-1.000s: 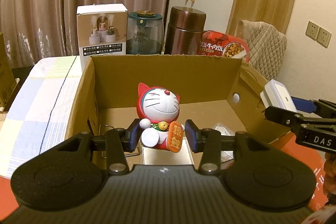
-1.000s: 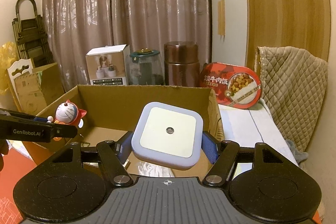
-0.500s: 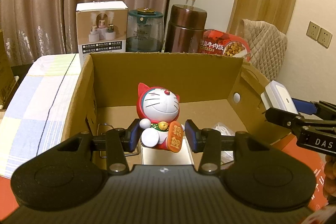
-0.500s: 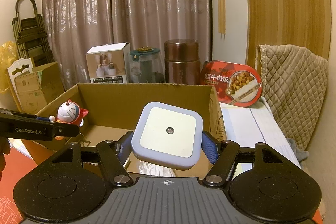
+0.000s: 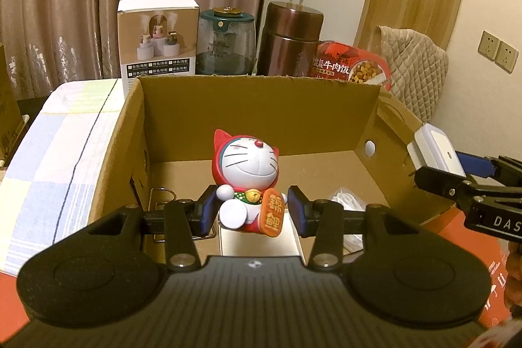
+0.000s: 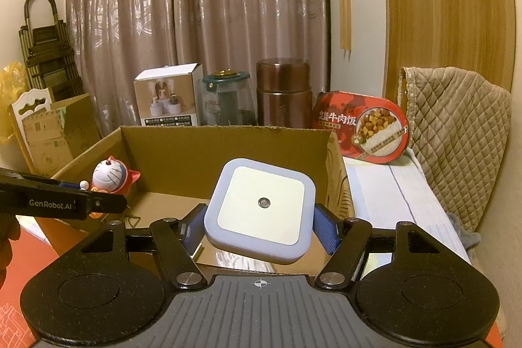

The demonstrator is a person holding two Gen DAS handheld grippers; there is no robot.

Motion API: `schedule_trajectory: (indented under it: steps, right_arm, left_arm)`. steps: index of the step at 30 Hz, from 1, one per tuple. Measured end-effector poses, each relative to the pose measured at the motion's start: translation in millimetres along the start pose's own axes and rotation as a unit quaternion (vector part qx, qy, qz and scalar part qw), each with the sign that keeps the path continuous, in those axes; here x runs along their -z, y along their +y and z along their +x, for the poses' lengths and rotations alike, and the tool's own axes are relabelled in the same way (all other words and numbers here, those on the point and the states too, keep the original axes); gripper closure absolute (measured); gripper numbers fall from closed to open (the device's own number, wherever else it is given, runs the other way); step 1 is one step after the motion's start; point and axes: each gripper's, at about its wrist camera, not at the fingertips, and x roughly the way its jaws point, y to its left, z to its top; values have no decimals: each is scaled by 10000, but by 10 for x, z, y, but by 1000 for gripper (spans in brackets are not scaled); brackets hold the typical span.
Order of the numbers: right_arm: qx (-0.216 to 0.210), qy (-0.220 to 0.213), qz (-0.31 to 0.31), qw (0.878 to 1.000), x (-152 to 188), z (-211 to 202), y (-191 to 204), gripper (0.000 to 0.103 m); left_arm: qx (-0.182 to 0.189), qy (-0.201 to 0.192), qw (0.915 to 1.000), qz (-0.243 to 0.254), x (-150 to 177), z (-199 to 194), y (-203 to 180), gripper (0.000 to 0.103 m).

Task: Organize rigid objects
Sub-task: 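Open the left tool releasing the Doraemon while the right tool releases the night light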

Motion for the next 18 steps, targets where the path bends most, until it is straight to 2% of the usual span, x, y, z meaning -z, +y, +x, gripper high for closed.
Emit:
schedule_trajectory:
  steps: [2,9,18]
  right_arm:
    - [3,-5,9,10000,6,0,-3,38]
    - [17,-16,55,10000,8,-10,-20,38]
    - [19,0,58,10000,5,-14,-23,38]
  left_arm:
    - [-67,-110,9999,-9,1,-21,7,56]
    - [-76,-246,9996,-99,-59,-81,48,56]
    - [-70,-208,9997,-50,-52,-69,15,56]
